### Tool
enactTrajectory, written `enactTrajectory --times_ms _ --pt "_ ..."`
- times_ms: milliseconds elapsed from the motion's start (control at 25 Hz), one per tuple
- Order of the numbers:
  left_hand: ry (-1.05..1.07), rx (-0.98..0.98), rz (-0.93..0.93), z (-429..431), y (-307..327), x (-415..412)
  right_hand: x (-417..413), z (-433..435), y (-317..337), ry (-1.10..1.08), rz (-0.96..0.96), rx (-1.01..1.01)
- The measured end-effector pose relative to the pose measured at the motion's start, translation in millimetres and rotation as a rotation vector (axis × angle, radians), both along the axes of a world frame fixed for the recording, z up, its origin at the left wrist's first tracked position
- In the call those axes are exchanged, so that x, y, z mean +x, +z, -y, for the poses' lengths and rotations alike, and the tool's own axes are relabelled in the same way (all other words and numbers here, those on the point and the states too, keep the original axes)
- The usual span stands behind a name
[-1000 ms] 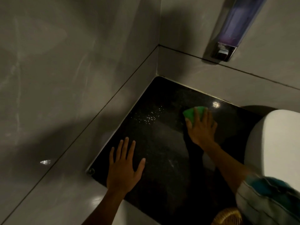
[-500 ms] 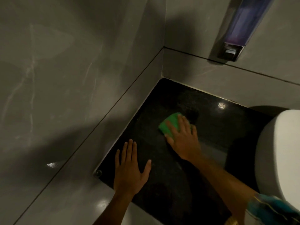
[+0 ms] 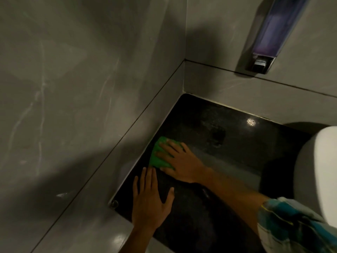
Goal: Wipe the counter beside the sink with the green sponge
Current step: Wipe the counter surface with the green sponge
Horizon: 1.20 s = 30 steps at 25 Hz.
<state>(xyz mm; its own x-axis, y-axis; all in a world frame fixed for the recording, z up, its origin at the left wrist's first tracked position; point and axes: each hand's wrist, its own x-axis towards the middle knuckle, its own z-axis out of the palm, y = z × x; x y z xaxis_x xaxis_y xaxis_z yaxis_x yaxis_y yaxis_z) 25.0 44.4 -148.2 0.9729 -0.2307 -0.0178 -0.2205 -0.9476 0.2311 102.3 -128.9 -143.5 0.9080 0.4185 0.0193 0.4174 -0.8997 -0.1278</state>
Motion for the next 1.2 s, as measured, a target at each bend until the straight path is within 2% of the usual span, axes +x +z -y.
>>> enactTrajectory --times_ms 40,120,200,280,360,480,560,600,760,840,920,1040,1080,1120,1200 --pt "0.001 -0.005 0.007 -0.3 -0.9 0.0 -3.0 20.0 -0.9 -0.028 0.046 -0.018" --pt "0.009 -0.012 0.013 -1.8 -3.7 1.2 3.2 73.1 -2.4 -0.322 0.101 -0.038" --pt "0.011 -0.012 0.012 -2.5 -6.7 2.9 12.0 134.7 -1.7 -0.707 0.042 -0.009" --pt "-0.003 -0.013 0.007 -2.2 -7.6 3.2 19.0 163.6 8.3 -0.967 -0.05 0.108" --pt "-0.007 -0.008 -0.001 -1.8 -5.0 2.8 18.9 140.2 10.3 -0.934 -0.057 0.111" --pt "0.006 0.013 -0.014 -0.3 -0.9 0.8 2.4 48.2 9.2 -0.498 -0.044 0.098" --pt "0.01 0.027 -0.016 -1.4 -0.1 1.0 -24.9 11.5 -1.1 -0.342 -0.034 0.05" --pt "0.011 0.041 -0.02 -0.5 -0.1 1.5 -34.0 17.6 -6.1 -0.399 0.015 0.034" --pt "0.014 0.033 -0.033 1.4 0.1 1.4 -31.2 114.4 -11.5 -0.976 -0.011 0.107" --pt "0.003 0.026 -0.037 0.9 -0.3 2.1 0.7 137.6 -2.9 -1.088 -0.068 0.153" --pt "0.006 0.04 -0.048 0.9 2.1 2.6 43.4 117.4 2.5 -1.042 -0.087 0.207" --pt "0.01 0.035 -0.053 1.7 2.0 3.0 79.2 71.3 -4.3 -0.639 -0.108 0.119" --pt "0.003 0.03 -0.059 0.8 1.5 2.2 88.9 75.3 -4.7 -0.568 -0.089 0.089" --pt "-0.001 0.022 -0.052 -0.1 0.3 1.7 100.7 86.5 -4.5 -0.607 -0.066 0.087" --pt "-0.002 0.007 -0.025 -1.1 -3.2 3.8 125.1 110.7 3.2 -0.816 -0.071 0.125"
